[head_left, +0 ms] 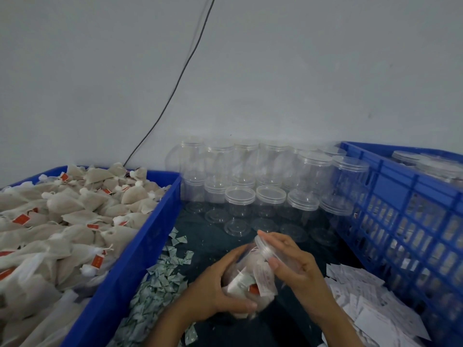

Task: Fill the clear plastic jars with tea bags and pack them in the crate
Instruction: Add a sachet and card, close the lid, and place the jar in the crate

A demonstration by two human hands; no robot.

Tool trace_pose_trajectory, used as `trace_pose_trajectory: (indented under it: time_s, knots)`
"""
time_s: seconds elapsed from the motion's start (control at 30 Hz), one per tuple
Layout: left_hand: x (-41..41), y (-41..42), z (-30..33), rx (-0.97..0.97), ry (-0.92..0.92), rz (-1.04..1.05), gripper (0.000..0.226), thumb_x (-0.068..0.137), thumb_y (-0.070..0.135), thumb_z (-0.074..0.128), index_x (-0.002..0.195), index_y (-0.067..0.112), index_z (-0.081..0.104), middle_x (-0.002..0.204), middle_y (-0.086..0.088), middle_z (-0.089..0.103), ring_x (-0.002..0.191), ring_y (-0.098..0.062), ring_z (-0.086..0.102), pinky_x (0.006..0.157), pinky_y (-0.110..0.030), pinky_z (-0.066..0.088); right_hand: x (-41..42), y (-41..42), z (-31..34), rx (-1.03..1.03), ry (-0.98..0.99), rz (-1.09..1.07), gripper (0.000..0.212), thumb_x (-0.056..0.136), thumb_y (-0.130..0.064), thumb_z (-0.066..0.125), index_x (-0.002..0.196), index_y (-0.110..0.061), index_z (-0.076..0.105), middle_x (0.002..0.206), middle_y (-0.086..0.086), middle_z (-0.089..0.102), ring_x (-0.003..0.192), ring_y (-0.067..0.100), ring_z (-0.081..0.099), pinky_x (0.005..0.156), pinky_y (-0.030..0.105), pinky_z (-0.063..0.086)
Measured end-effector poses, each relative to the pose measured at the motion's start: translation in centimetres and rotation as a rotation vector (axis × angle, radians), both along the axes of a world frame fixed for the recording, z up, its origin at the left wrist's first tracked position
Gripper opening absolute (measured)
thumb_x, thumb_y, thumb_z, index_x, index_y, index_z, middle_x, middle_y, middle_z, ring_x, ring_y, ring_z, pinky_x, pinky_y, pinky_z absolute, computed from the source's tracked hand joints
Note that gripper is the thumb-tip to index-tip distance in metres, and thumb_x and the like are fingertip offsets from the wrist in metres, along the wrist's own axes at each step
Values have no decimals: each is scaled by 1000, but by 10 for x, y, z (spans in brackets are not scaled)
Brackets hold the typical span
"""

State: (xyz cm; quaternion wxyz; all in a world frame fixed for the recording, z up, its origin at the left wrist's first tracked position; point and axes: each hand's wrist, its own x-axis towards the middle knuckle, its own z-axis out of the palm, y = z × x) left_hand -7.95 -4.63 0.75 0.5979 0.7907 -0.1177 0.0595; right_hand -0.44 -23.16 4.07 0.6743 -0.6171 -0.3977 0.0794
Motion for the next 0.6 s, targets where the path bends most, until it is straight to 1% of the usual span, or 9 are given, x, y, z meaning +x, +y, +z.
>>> trace_pose_trajectory:
  time_s: [0.03,0.1,0.17,0.23,0.3,0.37,0.43,0.5,0.6]
  knots:
    - [1,0,-1,41,-13,55,90,64,23,89,128,64,40,129,26,56,114,-3,60,88,-22,53,-2,4,-2,3,14,-50,38,82,-16,71,119,-22,68,121,13,55,108,17,60,84,22,51]
    - [2,-1,-4,179,-63,202,100,55,37,91,132,65,33,125,30,56,107,2,62,87,-25,55,-6,14,-7,-40,21,-179,40,80,-26,64,120,-33,65,120,9,56,105,5,60,83,16,49]
    - [3,-1,-7,312,-125,318,107,49,48,89,135,65,28,124,38,51,105,11,59,86,-18,54,-8,19,-12,-137,9,-267,44,80,-43,59,123,-45,58,122,-3,54,105,-10,54,81,4,43]
    - [3,0,-8,337,-144,328,108,48,51,89,136,64,27,124,41,49,105,14,57,86,-15,52,-6,17,-13,-153,61,-228,45,80,-57,57,125,-53,55,128,-12,52,110,-16,50,80,0,41]
    - [3,2,-8,307,-135,300,107,51,50,89,138,61,29,124,37,53,105,12,59,89,-19,53,0,7,-9,-111,112,-73,47,83,-60,62,129,-53,52,136,-21,51,119,-14,47,87,7,43]
    - [3,3,-8,293,-149,296,107,52,48,89,140,58,29,124,31,57,105,8,61,89,-25,54,5,-4,-6,-74,127,28,59,79,-46,68,135,-46,48,139,-20,51,127,-5,46,94,17,45]
    - [2,1,-7,352,-195,344,108,52,53,87,141,58,26,124,30,56,104,8,60,88,-25,54,6,-6,-6,-62,93,-14,58,77,-40,70,132,-42,52,133,-19,55,123,-3,51,87,15,49]
    - [1,-2,-6,490,-255,424,110,52,63,81,143,58,20,121,32,53,102,10,57,86,-22,53,4,0,-8,-47,98,-141,53,75,-46,76,123,-37,58,123,-15,61,112,-1,58,80,12,50]
    - [0,-1,-7,582,-268,456,110,53,70,75,144,58,14,122,32,50,103,11,55,87,-22,52,2,7,-12,-75,117,-224,53,71,-57,69,119,-37,58,120,-10,59,101,-7,60,74,7,48]
